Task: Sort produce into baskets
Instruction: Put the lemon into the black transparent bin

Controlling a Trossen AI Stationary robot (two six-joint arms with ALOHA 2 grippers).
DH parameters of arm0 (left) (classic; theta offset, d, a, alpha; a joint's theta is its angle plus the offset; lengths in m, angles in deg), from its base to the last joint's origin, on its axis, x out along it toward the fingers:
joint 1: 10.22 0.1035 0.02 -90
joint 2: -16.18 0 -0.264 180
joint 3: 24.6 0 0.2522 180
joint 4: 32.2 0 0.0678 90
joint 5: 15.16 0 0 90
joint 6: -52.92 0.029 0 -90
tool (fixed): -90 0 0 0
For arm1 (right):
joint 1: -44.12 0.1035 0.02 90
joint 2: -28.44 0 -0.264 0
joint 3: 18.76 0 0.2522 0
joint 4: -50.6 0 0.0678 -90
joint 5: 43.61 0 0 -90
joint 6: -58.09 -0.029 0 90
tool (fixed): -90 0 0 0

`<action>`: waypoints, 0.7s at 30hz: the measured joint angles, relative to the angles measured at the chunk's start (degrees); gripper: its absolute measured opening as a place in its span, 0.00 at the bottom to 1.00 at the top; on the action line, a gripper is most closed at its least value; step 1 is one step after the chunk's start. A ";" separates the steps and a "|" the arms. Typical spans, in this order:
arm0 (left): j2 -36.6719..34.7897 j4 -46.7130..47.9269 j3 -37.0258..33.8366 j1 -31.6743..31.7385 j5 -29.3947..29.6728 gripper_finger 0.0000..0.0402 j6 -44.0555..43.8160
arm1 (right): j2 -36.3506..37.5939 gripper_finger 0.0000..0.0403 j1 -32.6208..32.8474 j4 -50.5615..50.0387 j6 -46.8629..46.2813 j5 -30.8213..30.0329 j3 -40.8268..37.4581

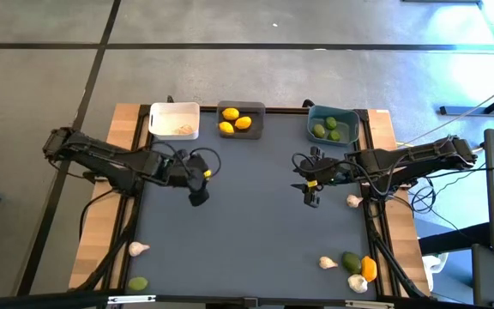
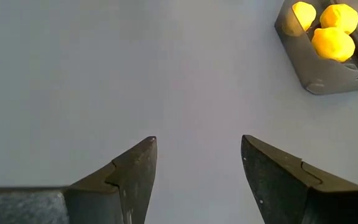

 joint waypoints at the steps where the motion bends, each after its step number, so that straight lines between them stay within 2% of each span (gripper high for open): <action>1: 0.00 -1.36 0.00 0.99 0.43 0.46 0.97 | 0.00 0.58 0.00 0.00 0.00 0.00 0.00; 12: 1.92 -15.55 0.00 13.11 1.54 0.46 10.52 | 0.00 0.58 -0.02 0.00 -0.11 -0.05 0.00; 21: 8.03 -26.40 0.00 22.44 1.47 0.46 15.60 | 0.00 0.58 -0.01 0.17 -0.14 -0.07 -0.02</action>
